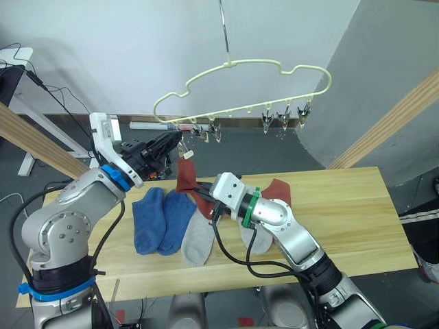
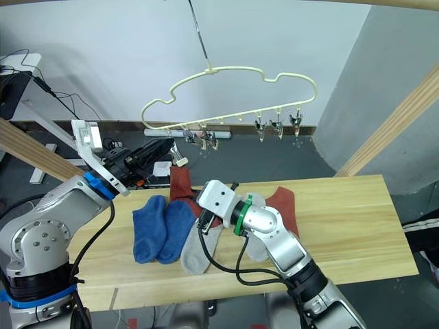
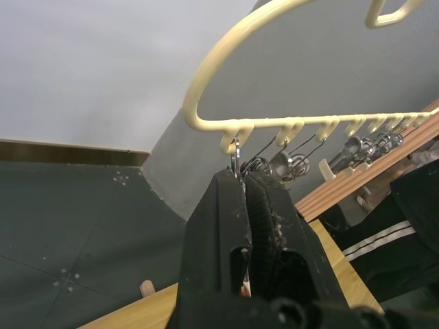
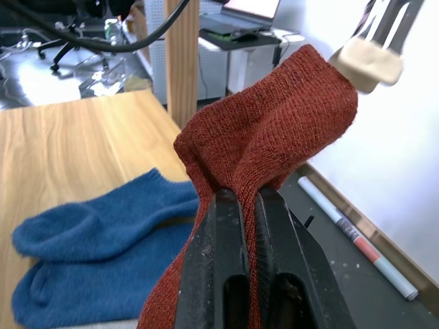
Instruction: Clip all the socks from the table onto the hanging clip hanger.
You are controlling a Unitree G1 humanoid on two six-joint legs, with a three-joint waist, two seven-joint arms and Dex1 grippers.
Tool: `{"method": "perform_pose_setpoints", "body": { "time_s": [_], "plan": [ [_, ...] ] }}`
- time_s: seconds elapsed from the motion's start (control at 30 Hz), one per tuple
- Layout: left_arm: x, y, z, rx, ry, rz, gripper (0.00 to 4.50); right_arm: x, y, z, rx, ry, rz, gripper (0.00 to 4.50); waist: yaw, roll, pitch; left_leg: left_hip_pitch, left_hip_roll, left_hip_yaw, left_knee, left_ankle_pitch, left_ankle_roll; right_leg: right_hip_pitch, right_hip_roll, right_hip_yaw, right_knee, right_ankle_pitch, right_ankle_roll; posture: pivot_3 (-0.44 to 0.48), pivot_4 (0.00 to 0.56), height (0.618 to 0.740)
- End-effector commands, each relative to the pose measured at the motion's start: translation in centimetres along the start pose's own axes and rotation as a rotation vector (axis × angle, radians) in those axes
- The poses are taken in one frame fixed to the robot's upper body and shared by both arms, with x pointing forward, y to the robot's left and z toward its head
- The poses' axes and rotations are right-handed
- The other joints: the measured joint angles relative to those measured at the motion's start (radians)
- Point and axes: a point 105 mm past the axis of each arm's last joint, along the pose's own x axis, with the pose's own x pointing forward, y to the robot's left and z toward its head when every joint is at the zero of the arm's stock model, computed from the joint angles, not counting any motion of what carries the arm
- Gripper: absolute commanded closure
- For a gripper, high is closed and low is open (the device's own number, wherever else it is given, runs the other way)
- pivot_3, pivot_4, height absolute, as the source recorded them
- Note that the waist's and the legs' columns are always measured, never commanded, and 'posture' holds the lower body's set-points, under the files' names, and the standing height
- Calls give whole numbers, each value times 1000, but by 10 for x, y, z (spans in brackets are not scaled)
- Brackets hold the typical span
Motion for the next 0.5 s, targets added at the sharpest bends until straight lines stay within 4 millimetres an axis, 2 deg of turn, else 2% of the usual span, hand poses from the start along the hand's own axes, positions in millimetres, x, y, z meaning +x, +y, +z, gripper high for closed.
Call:
{"method": "perform_pose_setpoints", "body": {
  "time_s": [0.03, 0.5],
  "plan": [
    [-2, -10, 9, 34, -34, -32, 4500, 0, -6, 15, -21, -63, -33, 4472, 0, 0, 0, 0, 0, 0, 0, 0, 0, 0, 0, 0, 0, 0, 0, -147, 359, 740],
    [-3, -8, 8, 8, -45, -22, 4500, 8, -9, 20, -1, -89, -63, 4472, 0, 0, 0, 0, 0, 0, 0, 0, 0, 0, 0, 0, 0, 0, 0, -144, 359, 740]
  ]
}}
